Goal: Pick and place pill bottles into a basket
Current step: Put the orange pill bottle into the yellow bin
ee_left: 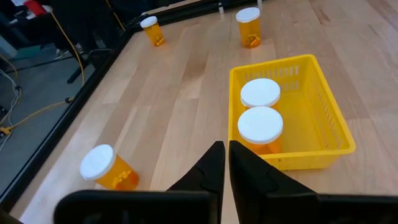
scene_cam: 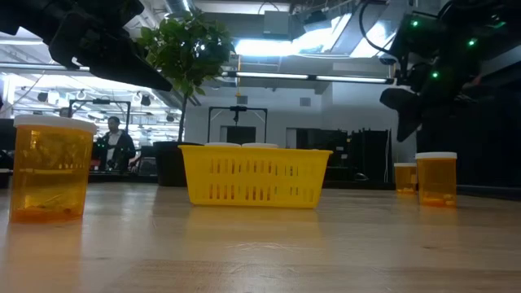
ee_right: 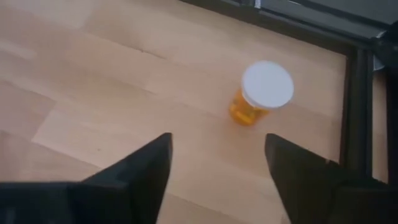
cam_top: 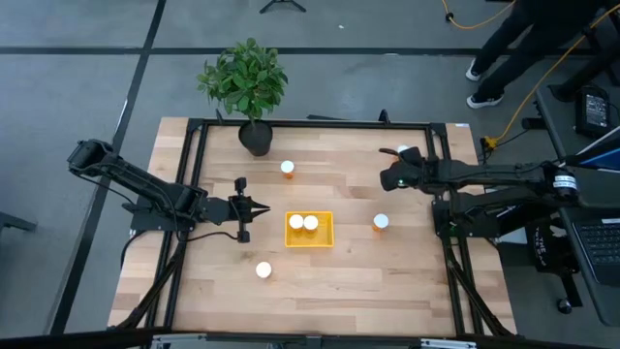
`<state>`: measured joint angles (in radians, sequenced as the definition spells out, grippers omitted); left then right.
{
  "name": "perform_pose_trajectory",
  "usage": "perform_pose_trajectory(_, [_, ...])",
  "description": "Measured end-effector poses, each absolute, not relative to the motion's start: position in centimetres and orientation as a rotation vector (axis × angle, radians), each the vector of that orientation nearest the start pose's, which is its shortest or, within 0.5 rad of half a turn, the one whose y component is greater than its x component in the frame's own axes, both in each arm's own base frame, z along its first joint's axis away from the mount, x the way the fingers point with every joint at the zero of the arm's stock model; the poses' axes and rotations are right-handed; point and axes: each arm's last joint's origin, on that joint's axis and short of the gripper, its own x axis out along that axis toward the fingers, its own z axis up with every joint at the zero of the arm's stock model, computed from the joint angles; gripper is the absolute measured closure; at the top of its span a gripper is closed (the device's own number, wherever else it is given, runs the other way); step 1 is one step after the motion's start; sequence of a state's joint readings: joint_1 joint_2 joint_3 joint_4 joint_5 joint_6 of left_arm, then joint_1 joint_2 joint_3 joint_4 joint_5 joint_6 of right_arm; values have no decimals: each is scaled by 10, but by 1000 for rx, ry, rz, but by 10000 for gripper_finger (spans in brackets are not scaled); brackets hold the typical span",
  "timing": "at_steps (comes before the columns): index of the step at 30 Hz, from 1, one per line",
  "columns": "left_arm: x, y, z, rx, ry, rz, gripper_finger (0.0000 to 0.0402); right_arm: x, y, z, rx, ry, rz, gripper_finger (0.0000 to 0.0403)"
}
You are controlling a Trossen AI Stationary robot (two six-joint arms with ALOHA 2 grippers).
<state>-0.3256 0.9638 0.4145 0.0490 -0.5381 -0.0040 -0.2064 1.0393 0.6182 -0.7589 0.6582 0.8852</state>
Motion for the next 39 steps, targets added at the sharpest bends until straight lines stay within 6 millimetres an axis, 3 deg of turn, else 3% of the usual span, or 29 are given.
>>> perform_pose_trajectory(6, [186, -47, 199, 206, 455, 209, 384, 159, -60, 202, 482, 743, -1249, 103])
perform_pose_trajectory(17, [186, -47, 199, 206, 455, 209, 381, 155, -78, 200, 533, 737, -1315, 99])
perform_pose_trajectory(26, [186, -47, 199, 206, 455, 208, 378, 155, -95, 172, 547, 746, -1332, 99])
perform_pose_trajectory(39, [186, -47, 199, 205, 454, 209, 375, 152, -112, 154, 550, 704, -1355, 99])
